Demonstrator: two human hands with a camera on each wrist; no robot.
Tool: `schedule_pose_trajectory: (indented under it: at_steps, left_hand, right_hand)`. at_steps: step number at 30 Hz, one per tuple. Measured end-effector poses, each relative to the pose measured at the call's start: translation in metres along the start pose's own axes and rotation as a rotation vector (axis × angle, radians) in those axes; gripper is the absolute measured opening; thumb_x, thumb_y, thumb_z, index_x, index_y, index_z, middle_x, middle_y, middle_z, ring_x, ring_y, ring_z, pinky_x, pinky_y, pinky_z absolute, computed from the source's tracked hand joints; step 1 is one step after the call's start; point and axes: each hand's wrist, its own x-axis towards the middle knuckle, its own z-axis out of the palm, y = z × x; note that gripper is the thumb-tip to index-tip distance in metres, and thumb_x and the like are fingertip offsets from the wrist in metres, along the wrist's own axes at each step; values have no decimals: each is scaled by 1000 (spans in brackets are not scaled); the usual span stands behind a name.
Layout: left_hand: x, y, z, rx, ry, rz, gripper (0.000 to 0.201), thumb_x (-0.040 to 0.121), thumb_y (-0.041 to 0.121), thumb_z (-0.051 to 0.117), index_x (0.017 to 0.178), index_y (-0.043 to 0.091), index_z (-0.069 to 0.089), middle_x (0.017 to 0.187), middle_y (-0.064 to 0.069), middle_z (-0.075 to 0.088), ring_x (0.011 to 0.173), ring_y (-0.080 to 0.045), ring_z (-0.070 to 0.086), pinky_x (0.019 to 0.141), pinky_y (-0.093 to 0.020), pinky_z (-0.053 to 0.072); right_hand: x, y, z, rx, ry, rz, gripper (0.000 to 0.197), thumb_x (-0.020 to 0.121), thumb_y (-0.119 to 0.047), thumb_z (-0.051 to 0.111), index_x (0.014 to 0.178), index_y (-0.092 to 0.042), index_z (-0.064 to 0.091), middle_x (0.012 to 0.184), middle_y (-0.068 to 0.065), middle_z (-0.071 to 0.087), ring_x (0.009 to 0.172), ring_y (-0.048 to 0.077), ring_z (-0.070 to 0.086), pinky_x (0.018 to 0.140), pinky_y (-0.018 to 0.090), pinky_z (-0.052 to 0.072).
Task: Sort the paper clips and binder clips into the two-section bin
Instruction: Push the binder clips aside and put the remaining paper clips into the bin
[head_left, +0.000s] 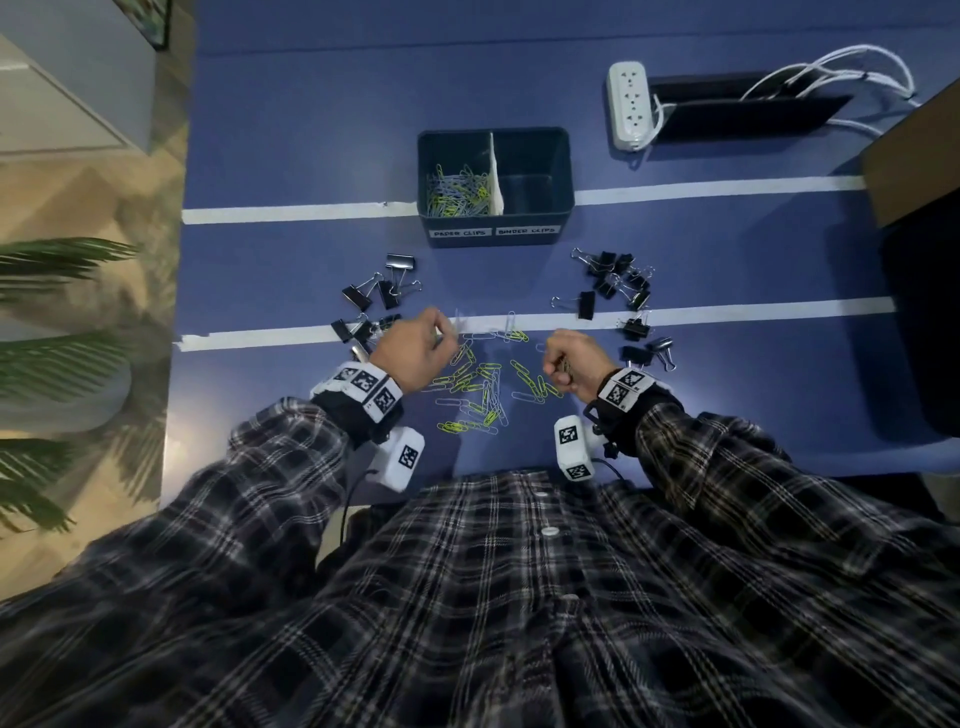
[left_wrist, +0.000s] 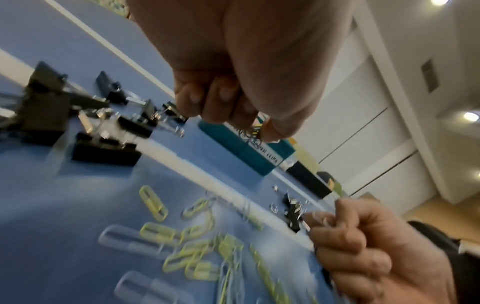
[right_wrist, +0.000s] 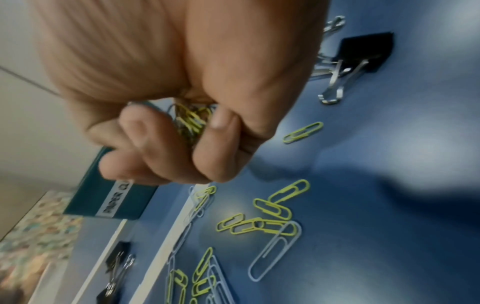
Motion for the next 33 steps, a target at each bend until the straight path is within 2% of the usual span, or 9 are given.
schedule_pose_trajectory:
  at_steps: [4, 9, 16, 19, 21, 23, 25, 29, 33]
  left_hand:
    - [26, 15, -44, -28, 101, -50, 21, 93, 32, 49, 99, 13, 56, 79, -6, 65, 70, -23, 57, 67, -30, 44]
    - [84, 35, -92, -49, 154, -72, 17, 96, 35, 46, 95, 20, 54, 75, 7, 57, 66, -11, 51, 55, -18, 37]
    - [170, 38, -109, 101, 11, -129, 42, 90, 33, 48, 53, 16, 42, 50, -2, 41, 51, -23, 39, 48, -24, 32]
    - [185, 31, -99, 113, 43, -85, 36, 92, 43, 47, 83, 14, 67, 78, -10, 67, 73, -29, 58, 64, -30, 42]
    - [186, 30, -95, 50, 79, -84, 42, 98, 42, 36, 110, 11, 62, 109, -19, 66, 99, -35, 60, 80, -36, 44]
    - [178, 31, -95, -2, 129, -95, 45, 101, 38, 28, 113, 7, 58, 115, -22, 62, 105, -36, 58, 84, -36, 42]
    - [163, 28, -97, -70, 226, -46, 44, 102, 38, 29, 113, 9, 60, 111, -16, 66, 101, -30, 60, 80, -31, 41]
    - [111, 9, -82, -174, 391, 68, 34, 97, 40, 43, 103, 16, 66, 91, -1, 66, 77, -15, 56, 70, -26, 42]
    - [54, -33, -29, -90, 84, 70, 24, 89, 34, 55, 108, 21, 62, 89, -2, 67, 77, -19, 62, 75, -30, 51]
  right_hand:
    - [5, -24, 15, -52, 8, -15, 24, 74, 8, 31, 65, -13, 36, 44, 7, 48, 28, 12, 25, 37, 7, 19]
    - [20, -88, 39, -60, -18, -28, 30, 84, 4, 30, 96, -11, 53, 58, 5, 50, 33, 10, 36, 37, 11, 19]
    - [52, -180, 66, 160, -42, -22, 22, 85, -18, 39, 94, -2, 50, 71, 9, 50, 50, 19, 48, 49, 21, 36]
    - [59, -198, 78, 248, -32, 4, 27, 87, -30, 45, 82, -4, 45, 80, 14, 49, 61, 26, 53, 57, 29, 43]
    - [57, -204, 85, 309, -41, 0, 29, 86, -34, 47, 71, -12, 36, 70, 6, 37, 56, 20, 41, 58, 27, 38]
    - [54, -205, 89, 297, -56, -9, 31, 86, -36, 47, 70, -13, 36, 61, 3, 34, 48, 17, 37, 52, 24, 36]
    - [50, -201, 88, 252, -75, -50, 29, 86, -37, 46, 77, -9, 47, 56, 0, 41, 44, 17, 38, 45, 23, 33]
    - [48, -179, 73, 16, -61, -240, 25, 93, -30, 45, 105, -14, 59, 78, -2, 61, 63, 18, 59, 60, 30, 51]
    - [36, -103, 33, -438, -19, -152, 9, 93, -22, 54, 94, -15, 60, 74, 3, 64, 56, 16, 62, 47, 23, 44]
